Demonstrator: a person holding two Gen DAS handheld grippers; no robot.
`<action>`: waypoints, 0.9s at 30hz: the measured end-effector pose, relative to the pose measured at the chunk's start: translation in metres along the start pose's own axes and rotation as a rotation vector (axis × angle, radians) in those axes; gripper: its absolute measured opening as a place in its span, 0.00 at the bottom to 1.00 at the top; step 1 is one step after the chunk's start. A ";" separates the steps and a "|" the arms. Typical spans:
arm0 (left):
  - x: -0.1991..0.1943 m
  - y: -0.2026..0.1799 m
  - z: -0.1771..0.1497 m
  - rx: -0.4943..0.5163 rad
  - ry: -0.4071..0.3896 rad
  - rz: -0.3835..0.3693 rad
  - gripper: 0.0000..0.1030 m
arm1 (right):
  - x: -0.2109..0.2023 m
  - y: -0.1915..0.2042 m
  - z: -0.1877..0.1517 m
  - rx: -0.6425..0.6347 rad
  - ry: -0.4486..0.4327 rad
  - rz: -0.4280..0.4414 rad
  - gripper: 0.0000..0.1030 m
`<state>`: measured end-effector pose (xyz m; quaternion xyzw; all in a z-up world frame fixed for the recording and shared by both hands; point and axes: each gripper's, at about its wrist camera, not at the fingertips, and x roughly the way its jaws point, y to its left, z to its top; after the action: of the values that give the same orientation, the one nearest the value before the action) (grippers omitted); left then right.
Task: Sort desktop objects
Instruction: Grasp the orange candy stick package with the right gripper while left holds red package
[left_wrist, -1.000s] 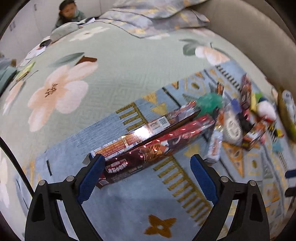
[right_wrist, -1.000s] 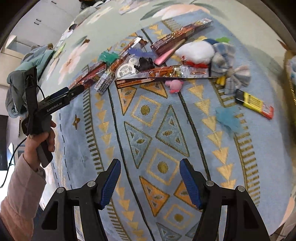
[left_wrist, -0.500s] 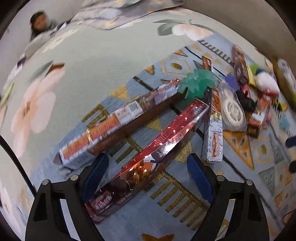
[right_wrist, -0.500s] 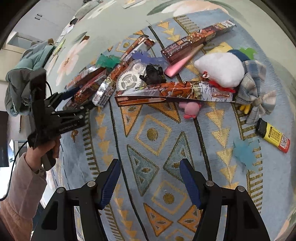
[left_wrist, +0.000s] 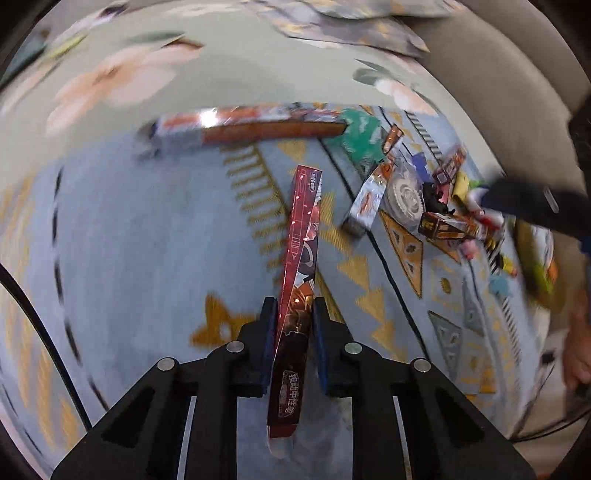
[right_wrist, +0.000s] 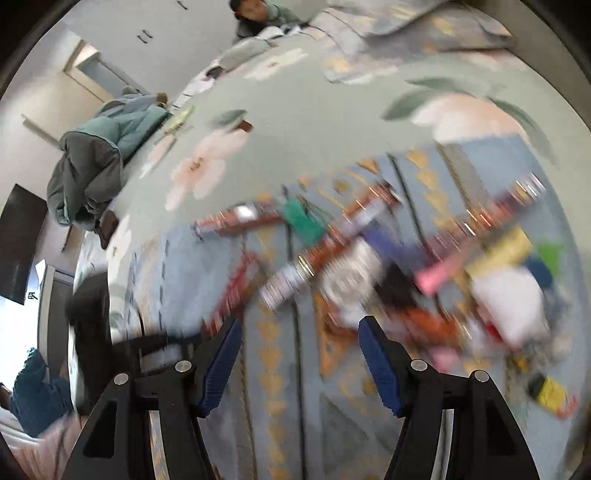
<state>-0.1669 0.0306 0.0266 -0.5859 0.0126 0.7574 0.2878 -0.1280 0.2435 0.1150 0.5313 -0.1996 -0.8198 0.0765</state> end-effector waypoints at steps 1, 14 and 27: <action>-0.002 0.001 -0.007 -0.022 -0.002 0.001 0.15 | 0.008 0.011 0.012 -0.043 -0.010 0.010 0.63; 0.011 -0.014 0.003 -0.014 -0.042 0.056 0.27 | 0.153 0.087 0.083 -0.730 0.270 -0.085 0.63; 0.009 -0.015 -0.007 -0.040 -0.140 0.106 0.13 | 0.086 0.081 0.119 -0.472 0.037 0.122 0.17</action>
<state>-0.1555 0.0440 0.0211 -0.5357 0.0084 0.8107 0.2361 -0.2785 0.1702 0.1181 0.5004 -0.0327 -0.8277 0.2517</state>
